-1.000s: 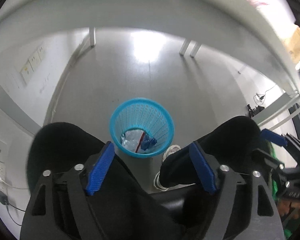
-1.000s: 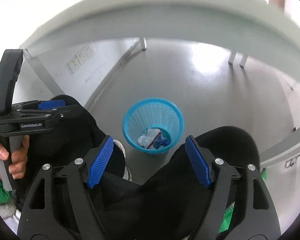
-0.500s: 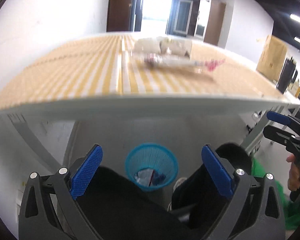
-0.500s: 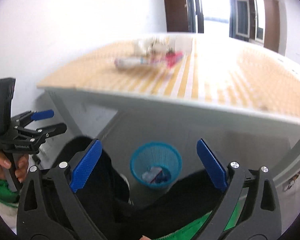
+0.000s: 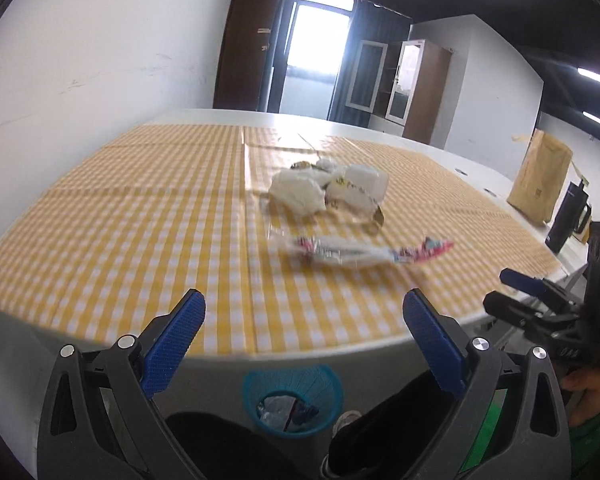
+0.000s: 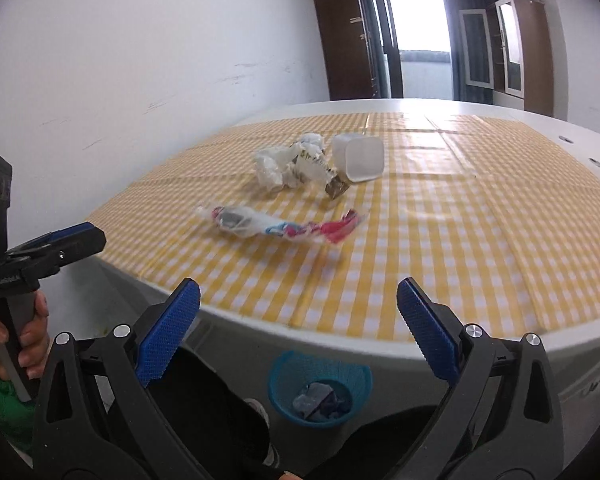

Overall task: Collect trash
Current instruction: 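Grasp the clear candy wrapper with right tool while left tool grasps white tissue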

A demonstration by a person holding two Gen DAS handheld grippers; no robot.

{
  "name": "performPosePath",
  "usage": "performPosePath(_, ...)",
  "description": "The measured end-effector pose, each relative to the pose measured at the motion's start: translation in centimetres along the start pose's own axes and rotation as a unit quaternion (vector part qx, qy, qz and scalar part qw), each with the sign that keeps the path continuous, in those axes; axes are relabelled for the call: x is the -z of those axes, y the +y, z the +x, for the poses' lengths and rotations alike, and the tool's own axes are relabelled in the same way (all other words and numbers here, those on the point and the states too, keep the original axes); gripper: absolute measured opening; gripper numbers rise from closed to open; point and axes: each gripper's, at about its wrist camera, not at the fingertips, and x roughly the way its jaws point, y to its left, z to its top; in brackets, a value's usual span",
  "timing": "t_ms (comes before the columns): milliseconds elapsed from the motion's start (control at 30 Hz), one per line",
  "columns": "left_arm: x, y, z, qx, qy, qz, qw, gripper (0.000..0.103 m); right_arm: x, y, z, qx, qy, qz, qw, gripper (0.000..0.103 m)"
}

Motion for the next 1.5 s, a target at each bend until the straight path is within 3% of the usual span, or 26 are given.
performPosePath(233,-3.0,0.3,3.0,-0.008,0.007,0.001,0.9999,0.097,-1.8,-2.2,2.7,-0.007,-0.001,0.033,0.999,0.085)
performPosePath(500,-6.6,0.7,7.9,-0.012,0.029,-0.01,0.9995,0.096,-3.1,-3.4,6.5,-0.024,0.025,0.046,0.998,0.066)
performPosePath(933,-10.9,-0.2,19.1,-0.018,0.129,0.004,0.9915,0.087,-2.6,-5.4,9.1,-0.053,0.051,0.087,0.994,0.032)
performPosePath(1033,-10.9,-0.7,21.4,-0.033,0.158,0.021,0.9866,0.075,-2.6,-5.3,8.9,-0.054,0.05,0.08,0.994,0.015)
performPosePath(1100,-10.8,-0.7,21.9,-0.037,0.172,0.023,0.9841,0.038,-2.8,-5.3,8.6,-0.055,0.047,0.075,0.995,0.013)
performPosePath(1200,-10.5,-0.6,21.4,-0.038,0.17,0.017,0.9846,0.007,-3.0,-5.4,8.1,-0.057,0.04,0.076,0.995,0.01)
performPosePath(1500,-10.4,1.6,13.8,-0.014,0.09,-0.029,0.9954,0.004,-3.5,-4.5,5.4,-0.068,0.008,0.066,0.995,0.007)
